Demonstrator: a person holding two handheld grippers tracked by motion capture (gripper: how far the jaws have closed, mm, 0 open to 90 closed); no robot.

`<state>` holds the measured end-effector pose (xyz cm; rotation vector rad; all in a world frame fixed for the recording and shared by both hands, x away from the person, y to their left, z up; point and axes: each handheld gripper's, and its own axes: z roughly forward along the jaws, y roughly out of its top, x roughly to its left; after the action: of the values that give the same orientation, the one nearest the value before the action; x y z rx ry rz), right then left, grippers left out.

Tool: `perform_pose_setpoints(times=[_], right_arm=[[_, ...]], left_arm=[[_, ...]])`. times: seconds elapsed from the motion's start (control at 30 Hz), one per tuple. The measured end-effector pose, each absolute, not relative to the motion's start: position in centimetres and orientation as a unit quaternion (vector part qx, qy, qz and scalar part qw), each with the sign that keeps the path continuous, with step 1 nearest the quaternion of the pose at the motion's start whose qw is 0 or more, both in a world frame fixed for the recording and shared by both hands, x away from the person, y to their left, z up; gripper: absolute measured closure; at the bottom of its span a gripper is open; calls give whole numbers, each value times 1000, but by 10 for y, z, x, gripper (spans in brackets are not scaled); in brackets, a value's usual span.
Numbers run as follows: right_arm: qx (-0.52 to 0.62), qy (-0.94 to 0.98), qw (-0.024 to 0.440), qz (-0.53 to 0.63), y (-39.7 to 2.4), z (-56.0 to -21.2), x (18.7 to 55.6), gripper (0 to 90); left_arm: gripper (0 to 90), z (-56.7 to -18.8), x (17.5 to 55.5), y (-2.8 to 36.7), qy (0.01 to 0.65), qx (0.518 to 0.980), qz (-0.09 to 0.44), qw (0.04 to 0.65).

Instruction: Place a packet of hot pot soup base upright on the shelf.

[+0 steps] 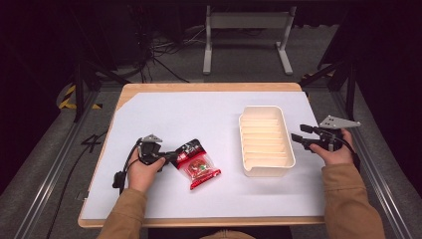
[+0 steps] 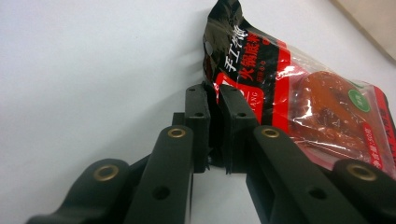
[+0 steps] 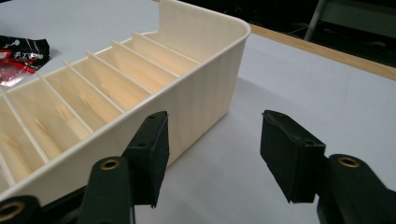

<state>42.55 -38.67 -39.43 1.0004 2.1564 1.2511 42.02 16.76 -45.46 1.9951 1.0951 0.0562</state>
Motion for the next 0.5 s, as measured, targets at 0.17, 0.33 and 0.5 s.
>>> perform_pose_setpoints(times=[0.17, 0.33, 0.5], right_arm=[[362, 787, 226, 445, -388, -394, 425, 482], [361, 788, 223, 445, -389, -393, 424, 529], [363, 788, 219, 446, -389, -391, 423, 571]], left_arm=[[876, -452, 419, 168, 437, 793, 28, 423], [885, -449, 418, 170, 433, 791, 35, 430], [890, -444, 416, 170, 432, 787, 35, 440]])
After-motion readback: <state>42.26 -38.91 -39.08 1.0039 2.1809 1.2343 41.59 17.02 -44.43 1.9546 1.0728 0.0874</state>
